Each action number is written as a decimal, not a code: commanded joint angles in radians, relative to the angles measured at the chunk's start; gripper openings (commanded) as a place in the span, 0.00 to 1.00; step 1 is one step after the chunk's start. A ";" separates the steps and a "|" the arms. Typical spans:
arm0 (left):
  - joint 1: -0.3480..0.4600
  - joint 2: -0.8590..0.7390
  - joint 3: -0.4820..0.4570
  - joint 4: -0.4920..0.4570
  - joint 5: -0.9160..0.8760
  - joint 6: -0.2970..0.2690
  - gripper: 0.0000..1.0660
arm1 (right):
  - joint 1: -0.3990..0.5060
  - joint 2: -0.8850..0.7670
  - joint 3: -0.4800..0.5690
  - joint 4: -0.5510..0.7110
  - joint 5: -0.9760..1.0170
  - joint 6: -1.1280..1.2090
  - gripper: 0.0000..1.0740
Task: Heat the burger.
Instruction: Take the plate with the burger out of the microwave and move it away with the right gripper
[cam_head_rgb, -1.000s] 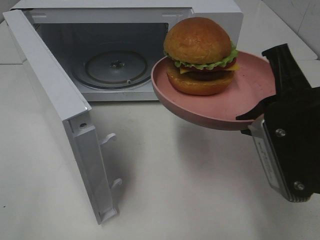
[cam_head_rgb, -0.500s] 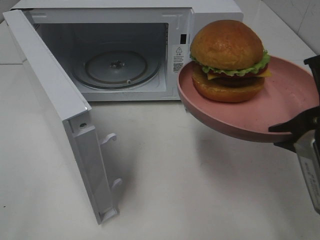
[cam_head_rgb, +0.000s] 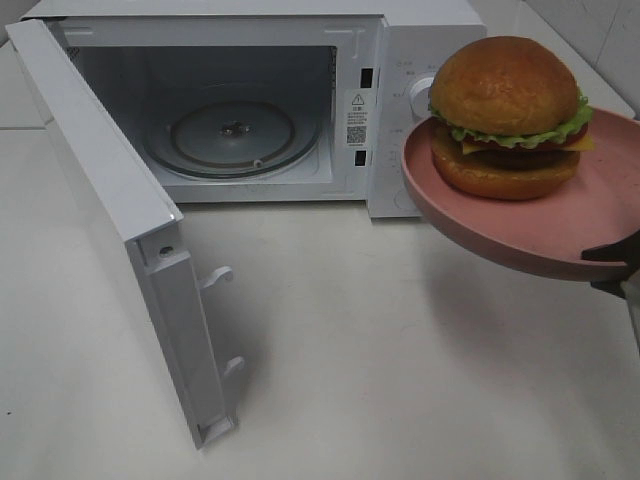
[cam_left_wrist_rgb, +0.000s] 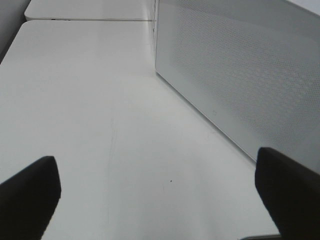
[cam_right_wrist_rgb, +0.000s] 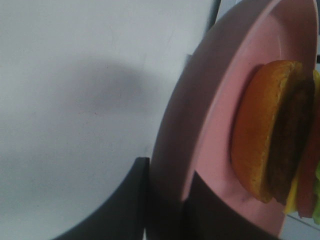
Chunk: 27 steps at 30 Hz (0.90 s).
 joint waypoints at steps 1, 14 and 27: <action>0.002 -0.021 0.002 -0.005 -0.002 0.000 0.92 | -0.004 -0.015 -0.006 -0.134 -0.037 0.153 0.01; 0.002 -0.021 0.002 -0.005 -0.002 0.000 0.92 | -0.004 -0.015 -0.006 -0.382 0.098 0.521 0.01; 0.002 -0.021 0.002 -0.005 -0.002 0.000 0.92 | -0.004 0.021 -0.006 -0.512 0.304 0.887 0.03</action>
